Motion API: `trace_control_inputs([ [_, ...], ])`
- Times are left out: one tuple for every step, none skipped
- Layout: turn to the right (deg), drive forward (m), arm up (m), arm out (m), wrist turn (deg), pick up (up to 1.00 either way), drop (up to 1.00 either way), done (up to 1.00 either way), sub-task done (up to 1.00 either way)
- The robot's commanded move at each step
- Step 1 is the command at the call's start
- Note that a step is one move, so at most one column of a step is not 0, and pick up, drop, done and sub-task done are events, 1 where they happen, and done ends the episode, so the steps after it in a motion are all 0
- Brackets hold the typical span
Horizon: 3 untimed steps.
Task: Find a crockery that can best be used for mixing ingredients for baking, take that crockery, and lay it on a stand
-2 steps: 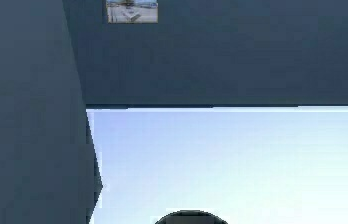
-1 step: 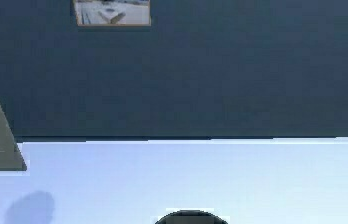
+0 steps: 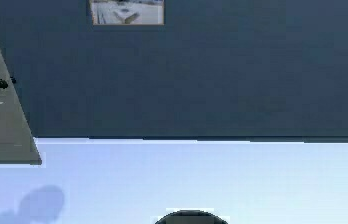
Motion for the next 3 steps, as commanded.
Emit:
trace_control_inputs([
  [0.0,0.70,0.00,0.00,0.0,0.00,0.00,0.00,0.00],
  [-45.0,0.00,0.00,0.00,0.0,0.00,0.00,0.00,0.00],
  [0.0,0.10,0.00,0.00,0.0,0.00,0.00,0.00,0.00],
])
